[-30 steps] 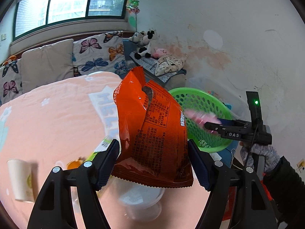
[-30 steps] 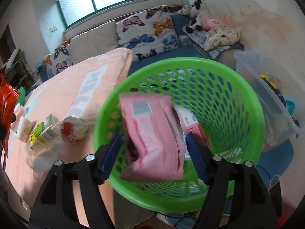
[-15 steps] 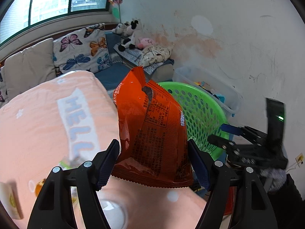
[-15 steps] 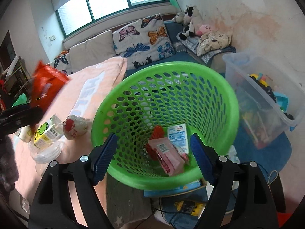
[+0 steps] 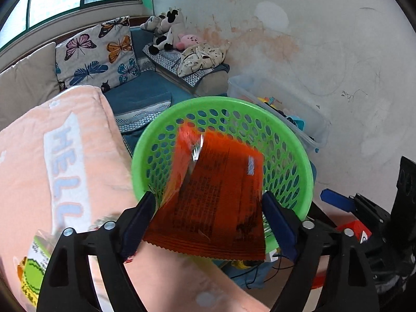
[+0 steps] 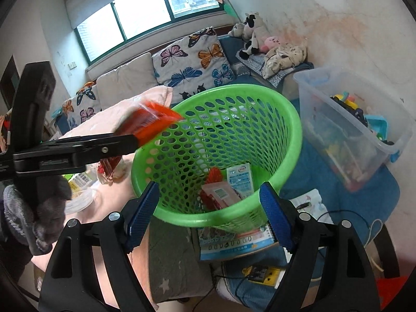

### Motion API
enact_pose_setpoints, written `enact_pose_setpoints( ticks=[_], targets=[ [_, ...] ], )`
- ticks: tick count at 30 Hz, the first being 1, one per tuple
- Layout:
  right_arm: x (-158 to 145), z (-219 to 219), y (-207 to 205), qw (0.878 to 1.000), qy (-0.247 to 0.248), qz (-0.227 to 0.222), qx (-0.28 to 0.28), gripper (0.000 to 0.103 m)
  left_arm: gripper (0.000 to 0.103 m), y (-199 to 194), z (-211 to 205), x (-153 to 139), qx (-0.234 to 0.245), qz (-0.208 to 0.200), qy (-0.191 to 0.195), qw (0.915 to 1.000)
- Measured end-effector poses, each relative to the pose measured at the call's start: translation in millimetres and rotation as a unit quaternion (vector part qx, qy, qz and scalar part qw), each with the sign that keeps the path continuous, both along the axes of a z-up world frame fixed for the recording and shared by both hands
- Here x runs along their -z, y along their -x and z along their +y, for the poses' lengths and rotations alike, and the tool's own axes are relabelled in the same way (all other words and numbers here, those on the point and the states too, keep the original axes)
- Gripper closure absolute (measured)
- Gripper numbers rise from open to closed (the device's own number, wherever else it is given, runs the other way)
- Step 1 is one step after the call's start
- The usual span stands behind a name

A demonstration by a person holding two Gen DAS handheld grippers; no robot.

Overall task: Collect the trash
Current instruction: 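Drop the pink wrapper into the basket with the right tool while the left drops the orange bag, then move both tools back to the table and grasp the clear plastic tub with the right tool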

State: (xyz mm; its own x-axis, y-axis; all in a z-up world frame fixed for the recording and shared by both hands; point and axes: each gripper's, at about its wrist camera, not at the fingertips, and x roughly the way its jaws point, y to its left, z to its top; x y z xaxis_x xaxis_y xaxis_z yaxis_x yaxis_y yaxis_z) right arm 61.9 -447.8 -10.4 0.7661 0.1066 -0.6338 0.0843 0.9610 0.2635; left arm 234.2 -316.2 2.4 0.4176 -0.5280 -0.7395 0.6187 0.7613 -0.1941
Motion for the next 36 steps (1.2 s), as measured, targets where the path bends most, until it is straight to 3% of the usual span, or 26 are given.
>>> enact_pose_setpoints(
  ticks=[8, 20, 36],
  targets=[
    [-2, 7, 6, 1.000, -0.008, -0.001, -0.003, 0.024, 0.019, 4, 22, -5, -0.014, 0.003, 0.013, 0.9998],
    [-6, 60, 11, 0.999, -0.010, -0.006, -0.049, 0.022, 0.019, 31, 116, -17, -0.073, -0.015, 0.028, 0.9968],
    [-2, 148, -3, 0.990, -0.014, 0.005, -0.138, 0.021, 0.019, 54, 246, -14, -0.189, -0.017, 0.054, 0.9802]
  ],
)
